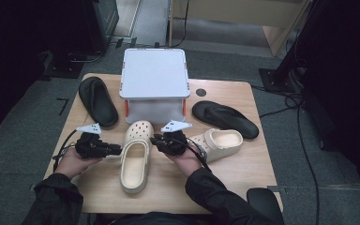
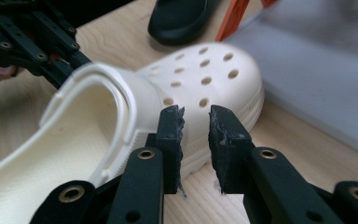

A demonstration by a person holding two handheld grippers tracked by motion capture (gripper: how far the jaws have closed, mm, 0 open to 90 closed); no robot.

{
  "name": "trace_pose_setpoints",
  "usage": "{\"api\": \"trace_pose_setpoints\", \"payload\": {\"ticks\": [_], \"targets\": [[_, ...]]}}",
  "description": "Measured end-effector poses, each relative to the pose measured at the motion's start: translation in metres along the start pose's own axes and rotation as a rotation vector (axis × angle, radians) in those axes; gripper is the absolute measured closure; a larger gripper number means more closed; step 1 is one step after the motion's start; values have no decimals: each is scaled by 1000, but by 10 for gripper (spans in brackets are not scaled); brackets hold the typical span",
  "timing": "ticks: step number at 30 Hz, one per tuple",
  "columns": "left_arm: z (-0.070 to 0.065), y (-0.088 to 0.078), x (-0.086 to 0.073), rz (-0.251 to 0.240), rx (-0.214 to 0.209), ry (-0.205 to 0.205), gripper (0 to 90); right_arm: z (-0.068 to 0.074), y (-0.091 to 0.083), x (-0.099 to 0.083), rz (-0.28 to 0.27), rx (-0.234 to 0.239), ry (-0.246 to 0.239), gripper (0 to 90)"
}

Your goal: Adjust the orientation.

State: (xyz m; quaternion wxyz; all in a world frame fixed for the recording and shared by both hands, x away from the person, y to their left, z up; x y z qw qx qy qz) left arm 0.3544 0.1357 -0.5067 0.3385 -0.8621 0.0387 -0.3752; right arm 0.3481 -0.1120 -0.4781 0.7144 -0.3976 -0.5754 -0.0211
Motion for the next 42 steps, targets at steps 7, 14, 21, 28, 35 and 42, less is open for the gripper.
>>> {"api": "trace_pose_setpoints", "payload": {"ticks": [7, 14, 21, 28, 35, 42], "targets": [[-1, -9, 12, -56, 4, -10, 710, 11, -8, 13, -27, 78, -4, 724], [-2, -21, 39, -135, 10, -10, 678, 22, 7, 13, 3, 119, -43, 601], [-4, -31, 65, -168, 20, 19, 634, 23, 23, 7, 35, 87, -65, 545], [-7, -36, 90, -198, 36, 43, 593, 22, 30, 3, 53, 42, -80, 477], [-13, -39, 114, -223, 42, 82, 575, 23, 33, 3, 74, 12, -105, 477], [-15, -41, 130, -226, 64, 111, 560, 22, 30, 4, 80, 12, -92, 539]]}}
Point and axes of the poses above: each handheld gripper's, and its own axes: y roughly forward along the jaws, x roughly out of its top, z roughly to its left, the point moved 5 cm from there along y, roughly forward along the jaws, and after that the axes turned 10 degrees about -y, right-handed, at the moved point
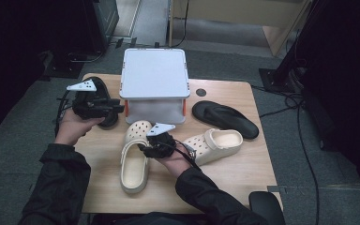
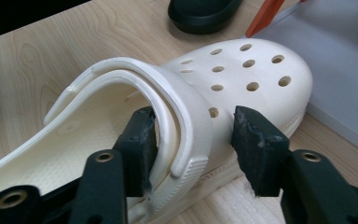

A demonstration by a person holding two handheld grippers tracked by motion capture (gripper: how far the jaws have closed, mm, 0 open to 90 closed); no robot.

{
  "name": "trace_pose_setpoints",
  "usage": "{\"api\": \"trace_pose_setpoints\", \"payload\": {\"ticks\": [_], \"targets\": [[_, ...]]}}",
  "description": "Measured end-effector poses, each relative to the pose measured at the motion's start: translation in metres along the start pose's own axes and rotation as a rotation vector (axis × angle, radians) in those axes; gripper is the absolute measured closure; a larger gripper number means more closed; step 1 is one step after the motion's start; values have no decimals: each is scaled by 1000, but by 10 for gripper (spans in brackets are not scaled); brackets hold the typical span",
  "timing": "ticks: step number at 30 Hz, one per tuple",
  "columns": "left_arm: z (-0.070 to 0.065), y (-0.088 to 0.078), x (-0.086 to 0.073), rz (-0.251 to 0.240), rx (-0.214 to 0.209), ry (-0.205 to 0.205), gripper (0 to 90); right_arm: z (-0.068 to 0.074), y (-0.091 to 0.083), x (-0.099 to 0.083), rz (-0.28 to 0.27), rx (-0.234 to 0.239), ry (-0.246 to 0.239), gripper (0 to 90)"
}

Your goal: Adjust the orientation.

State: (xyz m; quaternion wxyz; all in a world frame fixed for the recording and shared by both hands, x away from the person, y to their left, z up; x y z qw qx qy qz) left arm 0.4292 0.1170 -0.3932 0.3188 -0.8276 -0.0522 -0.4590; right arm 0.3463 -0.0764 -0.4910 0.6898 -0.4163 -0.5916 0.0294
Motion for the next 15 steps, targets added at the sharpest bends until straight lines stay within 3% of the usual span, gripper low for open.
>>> {"api": "trace_pose_setpoints", "payload": {"ticks": [5, 9, 15], "targets": [[2, 0, 18, -27, -2, 6, 550, 1, -4, 0, 2, -13, 3, 603], [7, 9, 29, -19, 27, 3, 542, 1, -7, 1, 7, -41, -19, 670], [12, 21, 32, -16, 34, 14, 533, -2, -11, 1, 19, -62, -20, 718]]}}
Point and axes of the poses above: each handheld gripper's, and its own axes: y roughly forward along the jaws, x roughly out of its top, z roughly to its left, the point moved 5 cm from there along y, roughly forward along the jaws, and after that the axes turned 10 degrees about -y, right-handed, at the moved point
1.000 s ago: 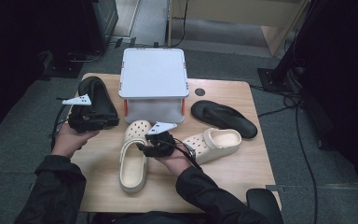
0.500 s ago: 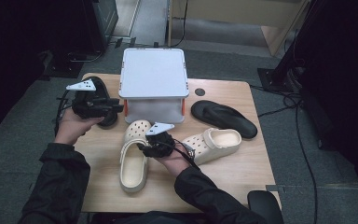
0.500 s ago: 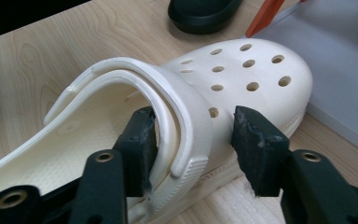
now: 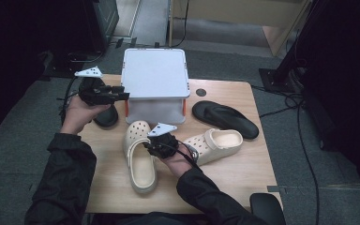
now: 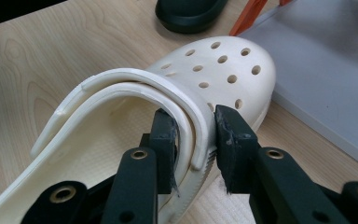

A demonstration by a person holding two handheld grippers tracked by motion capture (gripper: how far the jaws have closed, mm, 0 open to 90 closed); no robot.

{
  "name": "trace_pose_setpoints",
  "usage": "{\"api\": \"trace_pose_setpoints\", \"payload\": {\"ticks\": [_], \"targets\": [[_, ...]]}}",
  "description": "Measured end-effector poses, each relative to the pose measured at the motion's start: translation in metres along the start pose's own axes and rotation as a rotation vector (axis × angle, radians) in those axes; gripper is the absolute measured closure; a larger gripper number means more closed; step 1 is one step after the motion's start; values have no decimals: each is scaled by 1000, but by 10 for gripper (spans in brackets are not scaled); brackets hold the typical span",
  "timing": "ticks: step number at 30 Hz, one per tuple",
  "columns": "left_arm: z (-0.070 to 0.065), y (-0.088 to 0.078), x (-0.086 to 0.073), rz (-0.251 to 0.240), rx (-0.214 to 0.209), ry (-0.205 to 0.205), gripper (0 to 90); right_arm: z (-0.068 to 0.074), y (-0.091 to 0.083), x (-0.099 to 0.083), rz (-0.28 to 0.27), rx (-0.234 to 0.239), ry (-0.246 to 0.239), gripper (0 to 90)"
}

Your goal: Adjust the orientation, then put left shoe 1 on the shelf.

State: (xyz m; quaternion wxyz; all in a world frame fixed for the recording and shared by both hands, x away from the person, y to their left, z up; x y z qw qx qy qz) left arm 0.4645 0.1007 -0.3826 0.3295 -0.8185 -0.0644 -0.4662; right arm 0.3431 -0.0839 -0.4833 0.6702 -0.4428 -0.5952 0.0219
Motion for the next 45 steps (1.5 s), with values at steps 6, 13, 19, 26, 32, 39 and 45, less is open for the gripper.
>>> {"api": "trace_pose_setpoints", "payload": {"ticks": [6, 13, 19, 26, 32, 39, 45], "targets": [[4, 7, -3, 22, 10, 7, 538, -7, -5, 8, 5, 8, 20, 755], [8, 6, -3, 15, 23, 7, 566, -14, -8, 27, 3, -23, -7, 758], [11, 4, -3, 5, 35, -3, 599, -30, -5, 42, 7, -61, -10, 757], [8, 8, -3, 15, 52, 30, 641, -47, 4, 52, 26, -103, -8, 757], [8, 10, -3, 13, 55, 29, 651, -64, 15, 45, 60, -153, 15, 756], [9, 9, -3, 8, 52, 26, 672, -74, 34, 37, 73, -204, 32, 749], [10, 9, -3, 7, 53, 25, 674, -72, 37, 37, 63, -202, 39, 719]]}}
Point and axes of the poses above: each handheld gripper's, and its own axes: y roughly forward along the jaws, x roughly out of its top, z roughly to its left, the point moved 5 cm from there along y, roughly forward along the jaws, and after that the axes turned 10 degrees about -y, right-handed, at the moved point
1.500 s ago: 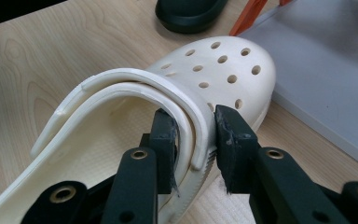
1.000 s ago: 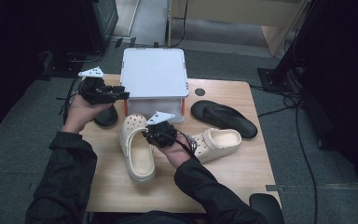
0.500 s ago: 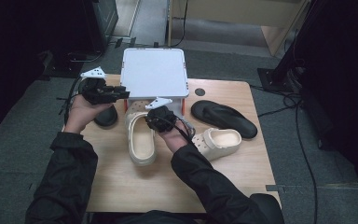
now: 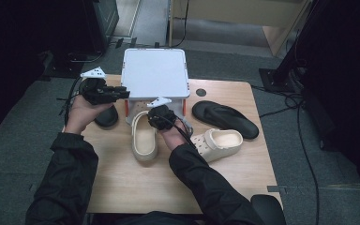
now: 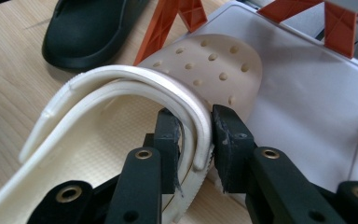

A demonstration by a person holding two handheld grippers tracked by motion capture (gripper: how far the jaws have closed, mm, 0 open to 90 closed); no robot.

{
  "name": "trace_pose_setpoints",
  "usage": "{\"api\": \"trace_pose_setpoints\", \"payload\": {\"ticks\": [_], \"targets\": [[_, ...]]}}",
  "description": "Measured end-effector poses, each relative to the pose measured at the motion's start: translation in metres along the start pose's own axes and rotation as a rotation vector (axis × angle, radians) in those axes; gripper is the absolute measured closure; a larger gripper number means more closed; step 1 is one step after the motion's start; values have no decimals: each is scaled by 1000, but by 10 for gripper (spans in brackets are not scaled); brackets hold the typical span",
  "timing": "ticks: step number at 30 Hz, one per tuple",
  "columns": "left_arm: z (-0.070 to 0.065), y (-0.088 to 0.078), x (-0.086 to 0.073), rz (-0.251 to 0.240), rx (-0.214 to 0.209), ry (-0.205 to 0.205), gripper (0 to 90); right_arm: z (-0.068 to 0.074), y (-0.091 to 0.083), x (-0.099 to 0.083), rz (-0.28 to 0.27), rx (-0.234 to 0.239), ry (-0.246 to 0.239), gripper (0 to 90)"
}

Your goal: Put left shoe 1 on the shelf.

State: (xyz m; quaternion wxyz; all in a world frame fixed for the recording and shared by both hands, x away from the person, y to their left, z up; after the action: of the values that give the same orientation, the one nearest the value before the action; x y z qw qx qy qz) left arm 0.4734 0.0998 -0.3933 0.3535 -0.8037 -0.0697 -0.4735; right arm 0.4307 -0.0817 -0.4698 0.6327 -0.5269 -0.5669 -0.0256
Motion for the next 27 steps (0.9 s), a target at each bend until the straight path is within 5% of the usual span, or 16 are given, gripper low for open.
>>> {"api": "trace_pose_setpoints", "payload": {"ticks": [4, 8, 16, 27], "targets": [[0, 0, 0, 0, 0, -1, 678, 3, -1, -2, -5, 15, 7, 679], [0, 0, 0, -1, 3, -3, 685, 2, -6, -4, -26, 72, 59, 548], [0, 0, 0, -1, 9, -5, 696, 4, -29, 3, -60, 126, 67, 544], [0, 0, 0, -3, 16, -8, 720, 15, -58, -2, -110, 177, 55, 650]]}}
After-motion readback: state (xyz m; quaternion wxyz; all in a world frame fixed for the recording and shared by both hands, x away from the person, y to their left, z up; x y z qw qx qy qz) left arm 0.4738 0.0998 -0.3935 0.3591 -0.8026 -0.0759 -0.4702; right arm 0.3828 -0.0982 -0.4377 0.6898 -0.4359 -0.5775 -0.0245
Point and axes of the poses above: each handheld gripper's, and its own axes: y roughly forward along the jaws, x roughly out of its top, z roughly to its left, the point moved 5 cm from there along y, roughly forward along the jaws, and after that the axes turned 10 degrees about -y, right-handed, at the moved point
